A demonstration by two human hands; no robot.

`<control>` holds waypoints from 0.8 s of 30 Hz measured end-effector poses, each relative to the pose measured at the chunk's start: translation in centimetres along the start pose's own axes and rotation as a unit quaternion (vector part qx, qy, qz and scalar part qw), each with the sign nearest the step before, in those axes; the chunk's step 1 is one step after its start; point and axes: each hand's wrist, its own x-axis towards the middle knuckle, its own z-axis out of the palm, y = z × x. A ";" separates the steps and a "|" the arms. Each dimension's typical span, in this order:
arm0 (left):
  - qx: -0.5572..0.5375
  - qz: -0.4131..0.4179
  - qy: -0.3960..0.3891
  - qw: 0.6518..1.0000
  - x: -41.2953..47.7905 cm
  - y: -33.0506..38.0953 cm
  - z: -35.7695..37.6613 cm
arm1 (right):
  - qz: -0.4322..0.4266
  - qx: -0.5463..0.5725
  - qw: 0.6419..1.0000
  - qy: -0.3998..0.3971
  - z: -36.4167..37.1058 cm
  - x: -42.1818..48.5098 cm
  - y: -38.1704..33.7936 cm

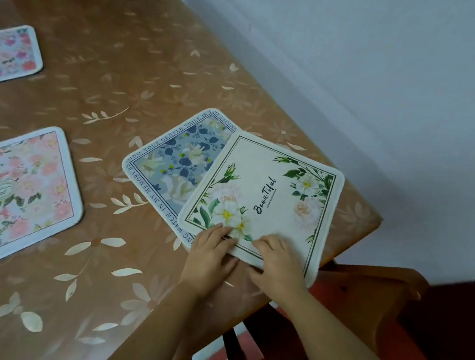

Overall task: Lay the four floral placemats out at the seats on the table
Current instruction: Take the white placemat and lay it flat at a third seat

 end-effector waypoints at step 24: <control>-0.088 -0.015 0.021 0.996 2.5 1.3 -3.3 | 0.042 0.109 0.976 0.185 -2.7 -0.2 -0.8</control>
